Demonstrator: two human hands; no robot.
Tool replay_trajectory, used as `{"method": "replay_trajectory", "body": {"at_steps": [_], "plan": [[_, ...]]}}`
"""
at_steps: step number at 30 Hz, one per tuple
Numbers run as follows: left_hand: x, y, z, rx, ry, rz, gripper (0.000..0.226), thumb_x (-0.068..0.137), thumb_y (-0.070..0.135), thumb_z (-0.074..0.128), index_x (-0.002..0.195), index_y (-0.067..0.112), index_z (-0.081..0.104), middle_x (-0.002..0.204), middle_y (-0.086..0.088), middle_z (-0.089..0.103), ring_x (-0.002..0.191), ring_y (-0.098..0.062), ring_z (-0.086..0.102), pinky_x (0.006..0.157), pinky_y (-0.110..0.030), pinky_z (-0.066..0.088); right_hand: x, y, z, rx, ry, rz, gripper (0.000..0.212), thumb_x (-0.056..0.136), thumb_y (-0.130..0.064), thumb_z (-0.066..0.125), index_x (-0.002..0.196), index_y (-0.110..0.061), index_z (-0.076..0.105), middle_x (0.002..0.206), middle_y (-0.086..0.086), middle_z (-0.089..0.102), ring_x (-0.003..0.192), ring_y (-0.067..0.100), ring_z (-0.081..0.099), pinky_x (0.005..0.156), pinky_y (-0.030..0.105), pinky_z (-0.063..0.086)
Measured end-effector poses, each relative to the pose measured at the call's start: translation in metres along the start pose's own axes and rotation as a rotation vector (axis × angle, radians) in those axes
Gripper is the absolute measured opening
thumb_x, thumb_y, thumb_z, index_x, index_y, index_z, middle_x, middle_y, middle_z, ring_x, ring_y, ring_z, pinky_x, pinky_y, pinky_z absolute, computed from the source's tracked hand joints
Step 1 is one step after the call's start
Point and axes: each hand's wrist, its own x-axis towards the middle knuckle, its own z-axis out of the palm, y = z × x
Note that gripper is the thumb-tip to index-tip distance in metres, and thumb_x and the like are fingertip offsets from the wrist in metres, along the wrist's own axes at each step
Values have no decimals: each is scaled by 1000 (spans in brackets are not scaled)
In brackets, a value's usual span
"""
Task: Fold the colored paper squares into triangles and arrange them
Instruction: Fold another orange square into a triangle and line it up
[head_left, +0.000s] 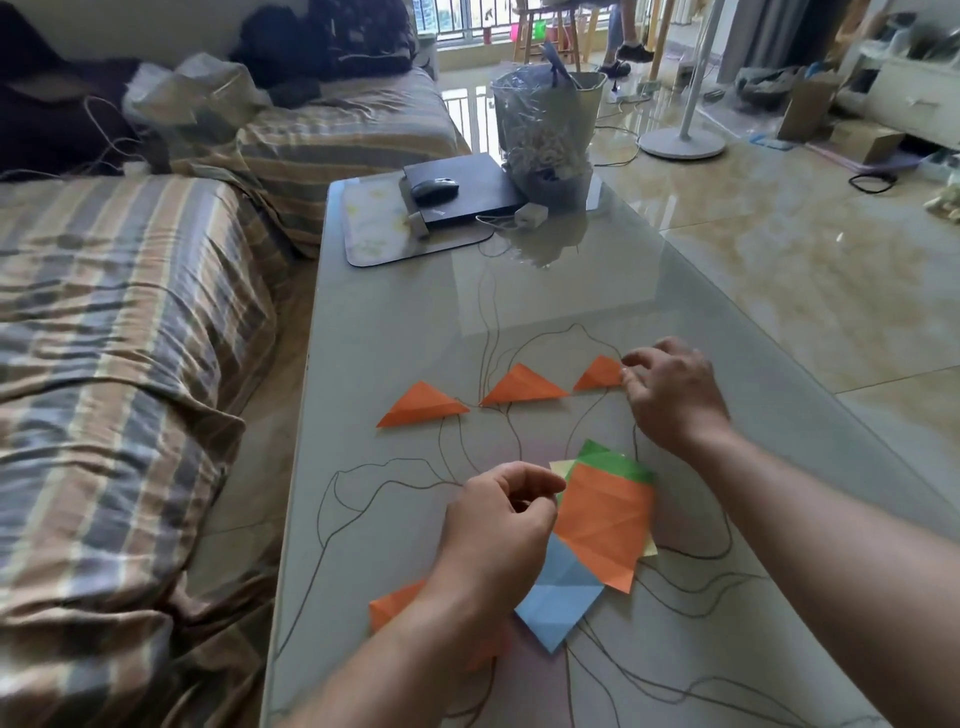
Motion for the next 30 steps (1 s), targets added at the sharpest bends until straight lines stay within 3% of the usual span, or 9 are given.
{"method": "replay_trajectory", "body": {"at_steps": [3, 5, 8, 11, 15, 18, 22, 25, 30], "plan": [[1, -1, -3, 49, -9, 16, 23, 94, 13, 64, 89, 30, 79, 66, 8, 65, 55, -7, 49, 55, -26, 43, -19, -10, 9, -27, -82, -112, 43, 96, -54, 49, 114, -25, 76, 131, 3, 61, 124, 37, 50, 105, 51, 45], [2, -1, -7, 138, -31, 35, 27, 96, 11, 61, 92, 32, 79, 74, 11, 69, 56, -5, 49, 53, -23, 41, -27, -15, 11, -121, -205, -97, 46, 100, -61, 41, 118, -32, 72, 140, -5, 53, 133, 33, 41, 106, 49, 40], [3, -1, -20, 404, -114, 72, 39, 94, 8, 54, 105, 38, 76, 107, 16, 69, 82, -4, 60, 71, -23, 52, -32, -18, 4, -158, -221, -129, 39, 105, -55, 43, 121, -34, 71, 146, -7, 50, 137, 29, 35, 105, 46, 36], [4, -1, -37, 684, -151, 94, 41, 92, 12, 55, 116, 41, 72, 121, 12, 64, 114, -10, 57, 99, -33, 52, -43, -27, -12, -128, -147, -155, 29, 103, -46, 52, 117, -33, 74, 138, -6, 56, 134, 29, 40, 102, 47, 40], [3, 2, -64, 824, -167, 53, 38, 92, 17, 63, 119, 43, 70, 117, 12, 64, 115, -12, 58, 100, -29, 49, -69, -50, -33, -108, -268, -223, 21, 96, -39, 62, 106, -30, 78, 113, -2, 68, 113, 27, 59, 93, 39, 52], [-4, 3, -87, 834, -214, 5, 37, 92, 22, 70, 125, 39, 69, 120, 10, 67, 107, -10, 62, 96, -27, 51, -105, -73, -46, -121, -434, -235, 21, 96, -39, 62, 107, -28, 77, 103, -8, 66, 98, 15, 60, 80, 26, 44], [-15, -4, -109, 908, -284, -47, 67, 76, 50, 87, 136, 37, 60, 129, 6, 62, 112, -11, 62, 100, -28, 51, -148, -103, -59, -71, -519, -179, 26, 96, -42, 63, 117, -30, 74, 112, -10, 67, 101, 12, 59, 86, 26, 48], [-23, -15, -113, 1009, -295, -78, 93, 59, 63, 91, 140, 42, 50, 135, 4, 50, 126, -19, 53, 106, -37, 49, -169, -117, -62, 12, -539, -106, 28, 96, -39, 65, 122, -30, 71, 114, -7, 68, 96, 11, 62, 75, 24, 47], [-36, -28, -111, 1036, -237, -38, 92, 60, 56, 94, 137, 39, 46, 130, 1, 42, 116, -23, 53, 94, -32, 49, -204, -124, -44, 536, -487, 219, 24, 93, -22, 69, 117, -25, 72, 96, -2, 70, 66, 9, 60, 55, 19, 47]]}}
